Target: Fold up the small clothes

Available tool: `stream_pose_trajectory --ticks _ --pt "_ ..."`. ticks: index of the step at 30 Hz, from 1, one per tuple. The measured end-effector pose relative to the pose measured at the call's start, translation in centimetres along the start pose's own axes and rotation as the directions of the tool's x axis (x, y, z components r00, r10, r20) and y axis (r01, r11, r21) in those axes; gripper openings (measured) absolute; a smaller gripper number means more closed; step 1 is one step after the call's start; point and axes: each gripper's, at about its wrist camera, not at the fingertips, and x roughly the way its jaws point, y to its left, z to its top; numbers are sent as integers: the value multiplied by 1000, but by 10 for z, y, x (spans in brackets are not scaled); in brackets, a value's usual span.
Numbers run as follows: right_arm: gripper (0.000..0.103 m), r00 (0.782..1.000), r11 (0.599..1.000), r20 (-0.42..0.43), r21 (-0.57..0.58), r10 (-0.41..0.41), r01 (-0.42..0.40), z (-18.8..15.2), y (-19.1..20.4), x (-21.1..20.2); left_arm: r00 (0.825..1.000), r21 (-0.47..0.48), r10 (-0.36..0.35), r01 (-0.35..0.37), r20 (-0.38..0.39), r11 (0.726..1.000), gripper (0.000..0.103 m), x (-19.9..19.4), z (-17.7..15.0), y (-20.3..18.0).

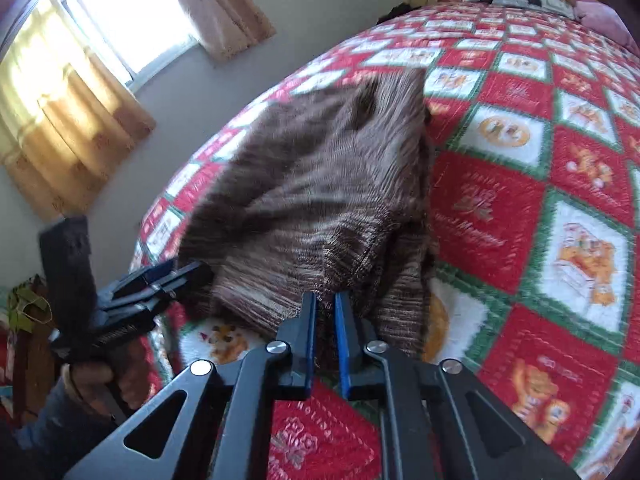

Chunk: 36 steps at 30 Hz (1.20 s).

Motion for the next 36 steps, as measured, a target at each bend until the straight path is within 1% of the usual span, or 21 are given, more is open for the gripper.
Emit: stream_pose_trajectory --ticks 3,4,5,7,8,9,10,11,12,14,16,18,19,21,23,24,26,30,33,36 --pt "8 998 998 25 -6 -59 59 1 -5 -18 1000 2 3 -3 -12 1000 79 -1 -2 -2" --pt "8 995 996 24 -8 -94 94 1 -7 -16 1000 4 11 -11 -27 1000 80 0 -3 -2" --pt "8 992 992 13 -17 -126 126 -3 -8 -13 999 8 18 -18 -40 1000 80 2 -5 -2" --pt "9 990 991 -46 -36 -132 131 -10 -12 5 999 29 37 -36 -35 999 81 2 -7 -7" --pt "21 990 990 -38 -37 -139 138 -15 -14 8 998 36 50 -49 -40 998 81 1 -8 -9" --pt "45 989 989 -39 -38 -145 144 -20 -13 5 998 42 54 -52 -42 998 81 -2 -9 -11" --pt "55 988 989 -56 -32 -145 143 -25 -13 4 998 48 51 -49 -39 998 81 -8 -10 -13" --pt "59 989 991 -57 -33 -135 133 -29 -12 0 998 54 56 -54 -33 997 81 -15 -12 -14" --pt "59 988 989 -50 -47 -146 143 -33 -9 -6 997 59 66 -64 -27 996 81 -22 -14 -15" --pt "59 979 977 -8 -60 -203 202 -39 0 -24 996 67 91 -90 -10 994 81 -39 -17 -15" --pt "59 977 978 65 -45 -202 205 -44 9 -52 993 69 118 -120 29 990 81 -63 -19 -19" --pt "59 968 980 159 -16 -196 201 -46 21 -84 988 70 134 -140 75 988 81 -83 -20 -26" --pt "59 961 979 192 -10 -198 203 -49 27 -95 985 76 135 -144 110 987 87 -95 -19 -32" --pt "59 940 976 272 2 -208 216 -54 40 -122 976 83 138 -154 169 985 96 -114 -19 -41" --pt "60 925 975 315 7 -214 223 -56 50 -138 962 90 141 -166 234 982 98 -132 -20 -53" --pt "60 918 973 330 8 -219 229 -57 54 -144 959 98 127 -156 255 983 98 -139 -19 -58" --pt "60 908 972 353 12 -226 236 -61 61 -154 956 113 108 -144 273 983 98 -148 -19 -66" --pt "60 898 969 377 -8 -226 247 -66 76 -169 950 139 74 -121 303 983 98 -161 -19 -77" --pt "61 894 969 389 -16 -222 248 -69 82 -173 948 147 64 -114 312 982 99 -164 -19 -81" --pt "61 895 969 390 -29 -216 246 -73 90 -174 949 141 62 -110 310 984 99 -165 -20 -81"
